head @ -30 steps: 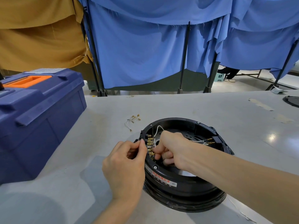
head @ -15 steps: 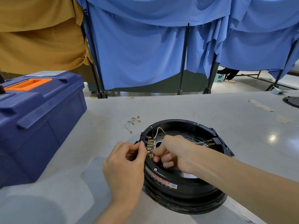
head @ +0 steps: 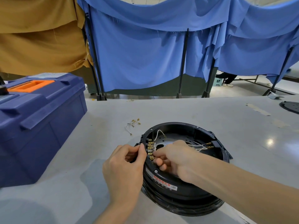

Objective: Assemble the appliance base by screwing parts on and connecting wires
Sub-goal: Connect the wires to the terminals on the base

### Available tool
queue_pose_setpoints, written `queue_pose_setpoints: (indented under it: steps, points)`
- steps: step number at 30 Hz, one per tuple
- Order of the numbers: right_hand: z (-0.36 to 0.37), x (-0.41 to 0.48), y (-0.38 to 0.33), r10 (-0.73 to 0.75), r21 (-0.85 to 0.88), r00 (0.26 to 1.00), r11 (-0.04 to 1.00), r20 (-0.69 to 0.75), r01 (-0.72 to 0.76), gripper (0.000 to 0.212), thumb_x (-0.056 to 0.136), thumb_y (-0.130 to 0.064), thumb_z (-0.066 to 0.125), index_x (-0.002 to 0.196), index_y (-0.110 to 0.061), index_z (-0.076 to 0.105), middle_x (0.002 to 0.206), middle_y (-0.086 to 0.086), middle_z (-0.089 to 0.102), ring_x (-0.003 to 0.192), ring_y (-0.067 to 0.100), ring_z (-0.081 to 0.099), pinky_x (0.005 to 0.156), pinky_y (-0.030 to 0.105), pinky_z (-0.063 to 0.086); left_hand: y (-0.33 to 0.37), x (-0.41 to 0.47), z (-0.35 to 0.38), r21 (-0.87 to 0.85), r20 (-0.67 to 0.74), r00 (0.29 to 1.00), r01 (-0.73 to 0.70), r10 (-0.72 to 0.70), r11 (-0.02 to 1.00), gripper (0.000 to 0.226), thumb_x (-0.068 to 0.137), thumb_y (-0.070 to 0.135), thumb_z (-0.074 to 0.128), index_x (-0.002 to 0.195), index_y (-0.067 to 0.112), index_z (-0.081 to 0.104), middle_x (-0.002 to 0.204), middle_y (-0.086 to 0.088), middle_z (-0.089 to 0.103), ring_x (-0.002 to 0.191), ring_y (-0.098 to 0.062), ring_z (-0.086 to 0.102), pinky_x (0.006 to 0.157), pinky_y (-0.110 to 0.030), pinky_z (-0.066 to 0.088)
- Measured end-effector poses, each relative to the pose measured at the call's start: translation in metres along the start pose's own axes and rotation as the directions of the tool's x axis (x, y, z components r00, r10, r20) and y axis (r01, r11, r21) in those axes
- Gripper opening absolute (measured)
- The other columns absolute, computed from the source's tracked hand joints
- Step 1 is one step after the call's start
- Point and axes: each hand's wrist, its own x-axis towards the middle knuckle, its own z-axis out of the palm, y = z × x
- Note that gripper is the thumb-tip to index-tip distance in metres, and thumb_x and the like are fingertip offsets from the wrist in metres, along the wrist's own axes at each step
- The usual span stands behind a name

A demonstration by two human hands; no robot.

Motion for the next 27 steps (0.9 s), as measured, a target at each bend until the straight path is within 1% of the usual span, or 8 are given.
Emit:
queue_pose_setpoints:
  steps: [2,4,7,11,14,19,23,27]
  points:
    - [0.000,0.000,-0.002,-0.010,-0.019,1.000,1.000,0.015,0.010,0.003,0.089,0.007,0.061,0.087,0.008,0.058,0.060,0.014,0.056,0.029,0.009,0.042,0.032,0.016,0.031,0.001,0.000,0.001,0.011,-0.012,1.000,-0.006,0.006,1.000,0.020,0.076,0.021,0.080,0.061,0.025,0.069,0.060,0.013,0.065,0.058,-0.002,0.063,0.062,-0.029,0.054]
    - [0.000,0.002,-0.004,-0.013,-0.053,1.000,0.998,0.021,0.014,0.017,0.089,0.008,0.060,0.072,0.006,0.057,0.058,0.014,0.056,0.027,0.008,0.038,0.030,0.016,0.027,0.002,0.001,0.002,0.040,-0.018,1.000,-0.020,0.021,0.999,0.022,0.076,0.019,0.080,0.059,0.024,0.068,0.058,0.012,0.065,0.055,-0.002,0.062,0.061,-0.035,0.054]
    - [0.000,0.003,-0.005,-0.018,-0.060,1.000,0.998,0.022,0.019,0.020,0.088,0.008,0.060,0.068,0.006,0.056,0.060,0.016,0.056,0.029,0.008,0.037,0.031,0.016,0.025,0.004,0.001,0.003,0.071,-0.018,0.999,-0.027,0.028,0.997,0.021,0.076,0.018,0.081,0.059,0.021,0.068,0.059,0.011,0.065,0.056,-0.005,0.063,0.062,-0.038,0.055]
    - [-0.002,-0.002,-0.005,0.008,-0.036,0.997,0.999,0.082,-0.005,0.016,0.089,0.006,0.062,0.073,0.005,0.058,0.056,0.012,0.057,0.030,0.007,0.040,0.031,0.016,0.030,0.004,0.000,0.001,0.049,0.003,1.000,0.002,-0.002,0.999,0.021,0.077,0.018,0.079,0.060,0.023,0.067,0.061,0.011,0.065,0.057,-0.003,0.062,0.063,-0.039,0.055]
    - [-0.004,-0.008,-0.006,0.026,0.007,0.995,1.000,0.093,-0.027,0.007,0.087,0.007,0.066,0.089,0.010,0.061,0.055,0.013,0.058,0.032,0.009,0.048,0.034,0.016,0.038,0.003,0.000,-0.001,0.015,0.038,0.999,0.033,-0.033,0.999,0.019,0.079,0.020,0.077,0.063,0.024,0.067,0.064,0.010,0.065,0.060,-0.002,0.062,0.066,-0.038,0.055]
    - [-0.006,-0.018,-0.005,-0.004,0.010,0.997,1.000,0.072,0.003,0.030,0.085,0.009,0.068,0.112,0.012,0.056,0.048,0.012,0.061,0.036,0.013,0.055,0.038,0.019,0.045,0.003,0.000,-0.001,0.009,0.047,0.998,0.041,-0.042,0.999,0.020,0.079,0.020,0.078,0.064,0.024,0.066,0.065,0.009,0.065,0.065,-0.002,0.062,0.064,-0.026,0.052]
    - [-0.005,-0.023,-0.003,-0.015,-0.007,0.999,1.000,0.042,0.015,0.029,0.085,0.008,0.069,0.111,0.011,0.056,0.046,0.011,0.060,0.034,0.013,0.055,0.037,0.019,0.045,0.004,-0.002,-0.002,0.016,0.044,0.999,0.023,-0.024,1.000,0.021,0.079,0.024,0.077,0.063,0.026,0.064,0.065,0.010,0.064,0.064,-0.003,0.061,0.064,-0.028,0.052]
    - [-0.008,-0.025,-0.005,-0.020,-0.051,1.000,0.998,0.023,0.021,0.018,0.083,0.003,0.073,0.096,0.009,0.061,0.047,0.010,0.060,0.034,0.013,0.054,0.036,0.018,0.044,0.003,-0.002,-0.002,0.035,0.042,0.999,0.009,-0.011,0.999,0.021,0.079,0.025,0.076,0.063,0.027,0.063,0.065,0.011,0.064,0.066,-0.002,0.061,0.063,-0.025,0.051]
